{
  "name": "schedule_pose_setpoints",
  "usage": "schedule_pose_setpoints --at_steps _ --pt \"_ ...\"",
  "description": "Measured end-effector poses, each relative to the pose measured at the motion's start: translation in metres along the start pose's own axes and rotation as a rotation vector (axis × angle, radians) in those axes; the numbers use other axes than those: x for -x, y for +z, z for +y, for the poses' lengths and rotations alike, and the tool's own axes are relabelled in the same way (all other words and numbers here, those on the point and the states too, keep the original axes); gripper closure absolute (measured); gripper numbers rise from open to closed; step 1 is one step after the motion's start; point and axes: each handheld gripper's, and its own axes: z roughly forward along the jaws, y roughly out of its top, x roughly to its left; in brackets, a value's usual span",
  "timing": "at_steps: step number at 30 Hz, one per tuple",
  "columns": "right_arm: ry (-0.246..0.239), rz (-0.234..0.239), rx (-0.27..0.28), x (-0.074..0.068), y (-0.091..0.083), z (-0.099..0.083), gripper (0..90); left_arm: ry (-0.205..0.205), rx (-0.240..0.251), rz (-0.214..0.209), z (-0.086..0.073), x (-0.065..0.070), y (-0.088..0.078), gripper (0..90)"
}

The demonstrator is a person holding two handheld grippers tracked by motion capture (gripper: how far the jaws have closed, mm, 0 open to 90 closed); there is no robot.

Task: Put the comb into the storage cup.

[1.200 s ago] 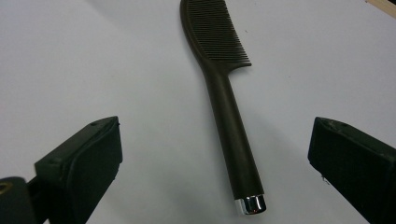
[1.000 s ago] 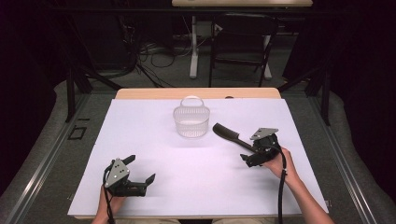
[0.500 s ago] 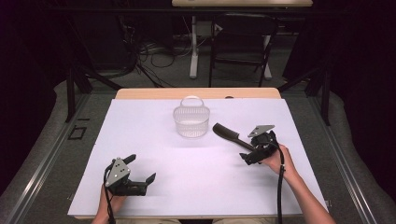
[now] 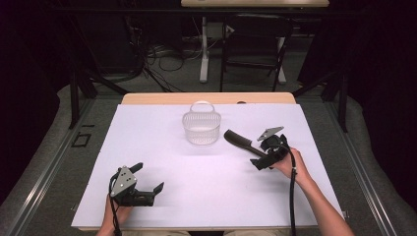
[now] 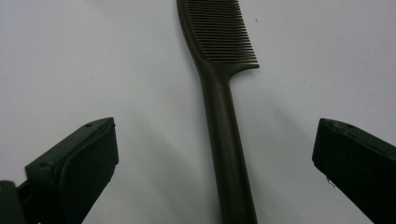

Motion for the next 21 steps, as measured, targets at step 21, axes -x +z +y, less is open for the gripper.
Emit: schedule_pose_setpoints --at_steps 21 --pt "-0.013 0.014 -0.062 0.011 0.008 0.019 2.9 0.007 0.000 -0.002 0.000 0.000 0.000 0.1"
